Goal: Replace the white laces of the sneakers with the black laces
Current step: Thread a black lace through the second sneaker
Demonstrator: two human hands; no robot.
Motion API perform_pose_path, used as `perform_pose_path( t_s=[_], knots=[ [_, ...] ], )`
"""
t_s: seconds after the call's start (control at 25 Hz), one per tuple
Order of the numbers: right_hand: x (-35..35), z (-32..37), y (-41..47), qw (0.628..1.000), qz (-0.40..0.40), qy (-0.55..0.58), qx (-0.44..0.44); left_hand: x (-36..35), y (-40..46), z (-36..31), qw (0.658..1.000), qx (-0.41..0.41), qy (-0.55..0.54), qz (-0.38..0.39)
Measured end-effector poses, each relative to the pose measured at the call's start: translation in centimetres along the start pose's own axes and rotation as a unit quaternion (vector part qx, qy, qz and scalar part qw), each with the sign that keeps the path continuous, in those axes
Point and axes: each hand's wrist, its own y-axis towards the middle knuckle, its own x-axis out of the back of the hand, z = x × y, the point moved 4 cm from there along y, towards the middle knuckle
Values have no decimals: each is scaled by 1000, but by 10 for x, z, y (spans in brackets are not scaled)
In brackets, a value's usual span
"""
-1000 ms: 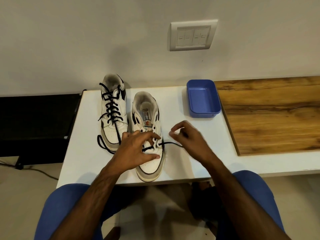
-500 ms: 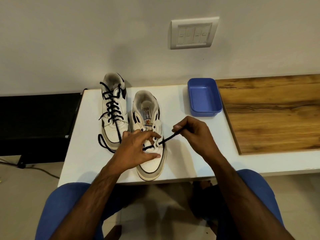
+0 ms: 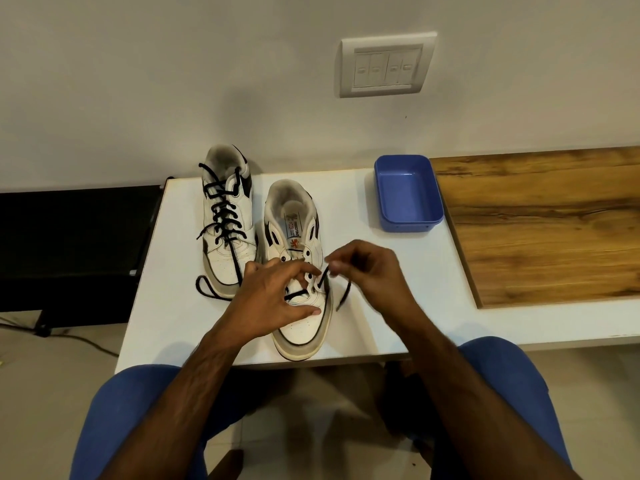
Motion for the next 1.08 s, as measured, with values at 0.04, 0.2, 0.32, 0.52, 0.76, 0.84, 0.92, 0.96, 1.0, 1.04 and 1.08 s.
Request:
perform_pose_path(
  t_s=[0.04, 0.2, 0.32, 0.52, 0.76, 0.84, 0.92, 0.96, 1.0, 1.04, 1.08],
  knots=[
    [13, 6, 1, 994, -40, 101, 8, 0, 0, 1, 1000, 0, -1, 2],
    [33, 6, 0, 982, -52, 169, -71, 0, 0, 2, 1000, 2, 0, 4],
    [4, -4, -3, 981, 45, -181, -60, -1, -1, 0, 1000, 0, 6, 0],
    [-18, -14, -3, 970, 52, -235, -41, -1, 1, 1, 1000, 1, 5, 3],
    [-13, -6, -1, 976, 96, -194, 17, -1, 1, 1, 1000, 3, 6, 1],
    [7, 14, -2, 996, 45, 71, 29, -1, 1, 2, 1000, 1, 3, 2],
    [27, 24, -4, 963, -13, 269, 6, -1, 1, 3, 1000, -1, -1, 4],
    [31, 24, -4, 964, -31, 263, -13, -1, 1, 4, 1000, 0, -2, 6],
    [32, 20, -4, 983, -36, 174, -38, -1, 1, 4, 1000, 1, -2, 7],
    [28, 12, -4, 997, -20, 32, -63, -1, 1, 4, 1000, 0, 0, 7],
    [19, 5, -4, 992, 17, -105, -74, -2, 0, 3, 1000, -1, 5, 8]
  ],
)
